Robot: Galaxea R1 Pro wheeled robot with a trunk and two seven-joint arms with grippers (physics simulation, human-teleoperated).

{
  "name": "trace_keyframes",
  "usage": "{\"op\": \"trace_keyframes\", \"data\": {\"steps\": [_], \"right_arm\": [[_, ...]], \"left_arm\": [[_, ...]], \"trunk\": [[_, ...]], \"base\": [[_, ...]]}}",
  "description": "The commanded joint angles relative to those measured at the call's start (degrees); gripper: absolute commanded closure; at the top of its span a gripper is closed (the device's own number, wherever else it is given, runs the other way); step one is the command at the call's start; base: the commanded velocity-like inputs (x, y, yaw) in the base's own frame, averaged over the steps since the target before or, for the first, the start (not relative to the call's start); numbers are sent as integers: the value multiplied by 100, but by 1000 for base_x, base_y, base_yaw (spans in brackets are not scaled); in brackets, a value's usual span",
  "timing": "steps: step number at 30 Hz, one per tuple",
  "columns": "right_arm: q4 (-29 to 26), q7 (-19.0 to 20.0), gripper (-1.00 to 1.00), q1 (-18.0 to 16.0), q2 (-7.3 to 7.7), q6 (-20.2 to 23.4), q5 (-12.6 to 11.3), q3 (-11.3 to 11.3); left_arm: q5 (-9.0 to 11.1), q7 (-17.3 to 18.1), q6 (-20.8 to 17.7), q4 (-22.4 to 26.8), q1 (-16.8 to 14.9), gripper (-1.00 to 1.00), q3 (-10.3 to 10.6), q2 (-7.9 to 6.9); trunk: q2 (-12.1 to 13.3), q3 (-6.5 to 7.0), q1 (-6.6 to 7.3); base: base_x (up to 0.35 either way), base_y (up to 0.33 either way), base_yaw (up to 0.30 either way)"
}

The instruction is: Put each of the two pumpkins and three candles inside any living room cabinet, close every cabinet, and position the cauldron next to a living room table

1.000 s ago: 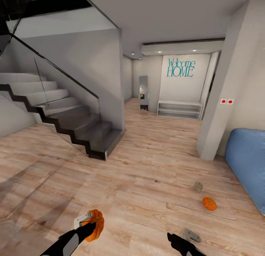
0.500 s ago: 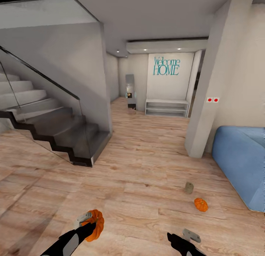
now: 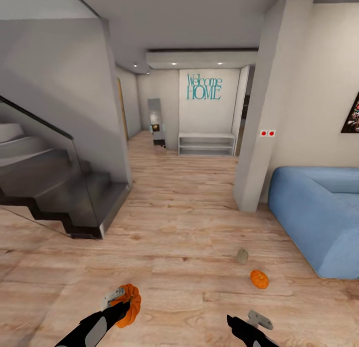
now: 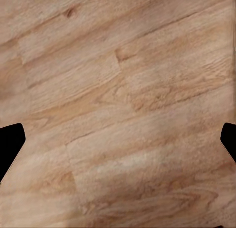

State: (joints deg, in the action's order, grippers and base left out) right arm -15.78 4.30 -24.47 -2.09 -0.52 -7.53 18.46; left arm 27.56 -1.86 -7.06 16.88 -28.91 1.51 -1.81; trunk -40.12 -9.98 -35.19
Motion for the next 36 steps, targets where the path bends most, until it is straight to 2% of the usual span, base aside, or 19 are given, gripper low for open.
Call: {"op": "trace_keyframes", "data": {"steps": [1,36], "right_arm": [[2,27,-100,-5,-2,-7,-61,18],[4,27,-100,-5,-2,-9,-74,18]], "left_arm": [[39,-34,-33,19,-1,100,16,-3],[39,-34,-33,18,-1,100,16,-3]], "trunk": [[-7,-13,-4],[-7,-185,-4]], "base": [[343,0,-251],[343,-16,-249]]}}
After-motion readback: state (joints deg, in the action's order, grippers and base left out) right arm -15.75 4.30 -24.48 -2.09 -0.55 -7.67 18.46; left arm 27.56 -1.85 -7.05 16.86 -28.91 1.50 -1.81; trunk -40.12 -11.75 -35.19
